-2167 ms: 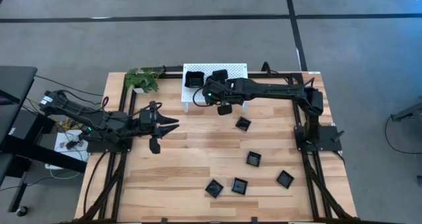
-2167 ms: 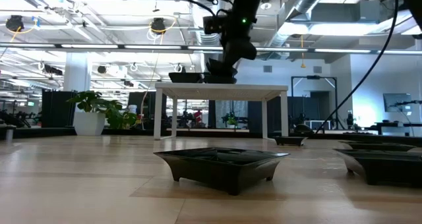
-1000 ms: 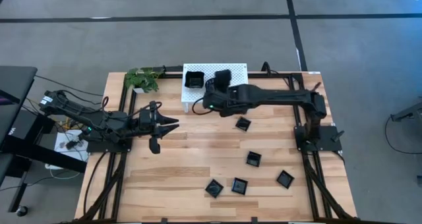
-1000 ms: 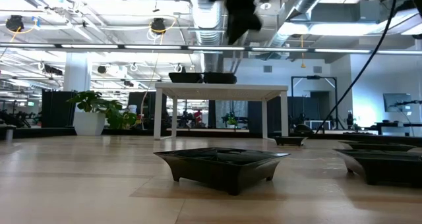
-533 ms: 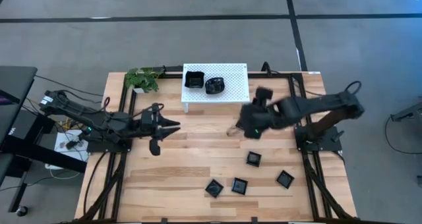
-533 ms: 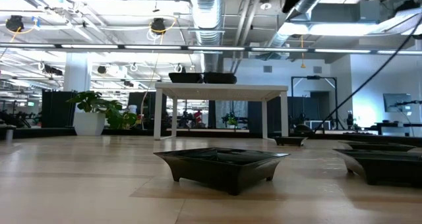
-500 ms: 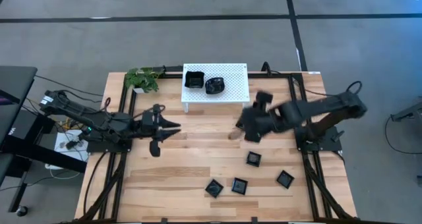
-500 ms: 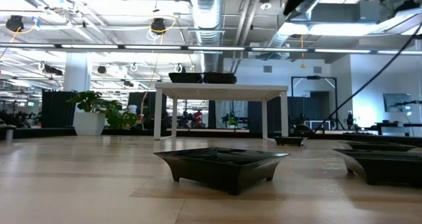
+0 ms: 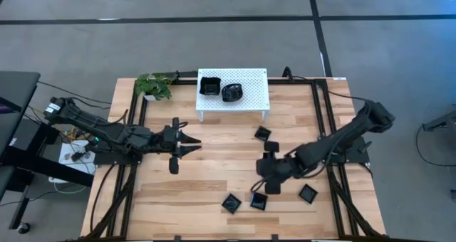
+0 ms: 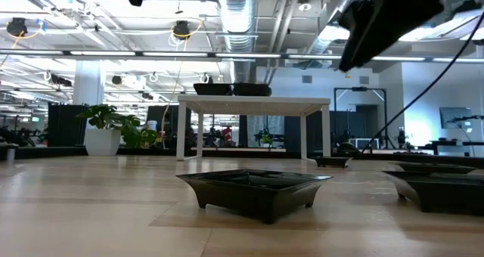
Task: Pick & Place Mini shaped plates
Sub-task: Put the black square plate on the shelf
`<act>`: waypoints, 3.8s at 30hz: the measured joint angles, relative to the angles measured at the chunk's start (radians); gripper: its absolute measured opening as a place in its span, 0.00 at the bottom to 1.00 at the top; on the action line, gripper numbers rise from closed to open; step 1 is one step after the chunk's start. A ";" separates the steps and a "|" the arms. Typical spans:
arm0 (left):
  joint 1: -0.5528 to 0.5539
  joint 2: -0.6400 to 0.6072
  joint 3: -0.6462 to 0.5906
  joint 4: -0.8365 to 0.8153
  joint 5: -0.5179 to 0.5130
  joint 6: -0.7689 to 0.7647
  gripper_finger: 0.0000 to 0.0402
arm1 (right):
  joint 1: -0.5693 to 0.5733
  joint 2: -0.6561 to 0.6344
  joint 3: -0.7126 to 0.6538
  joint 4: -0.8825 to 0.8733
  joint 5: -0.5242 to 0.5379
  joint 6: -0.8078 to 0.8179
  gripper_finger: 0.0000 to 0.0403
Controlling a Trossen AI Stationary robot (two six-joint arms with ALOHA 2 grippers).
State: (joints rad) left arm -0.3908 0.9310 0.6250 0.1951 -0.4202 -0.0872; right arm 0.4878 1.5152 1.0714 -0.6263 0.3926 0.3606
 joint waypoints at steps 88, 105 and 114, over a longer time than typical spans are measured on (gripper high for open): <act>0.000 -0.001 0.000 0.008 -0.002 -0.007 0.20 | -0.504 0.170 -0.124 0.031 -0.040 -0.213 0.01; 0.000 -0.001 0.000 0.008 -0.002 -0.007 0.20 | -0.448 0.174 -0.124 0.031 -0.053 -0.213 0.20; 0.000 -0.001 0.000 0.008 -0.002 -0.007 0.20 | -0.507 0.175 -0.152 0.047 -0.053 -0.177 0.35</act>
State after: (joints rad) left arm -0.3908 0.9302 0.6250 0.2035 -0.4217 -0.0944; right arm -0.0188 1.6901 0.9192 -0.5796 0.3393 0.1839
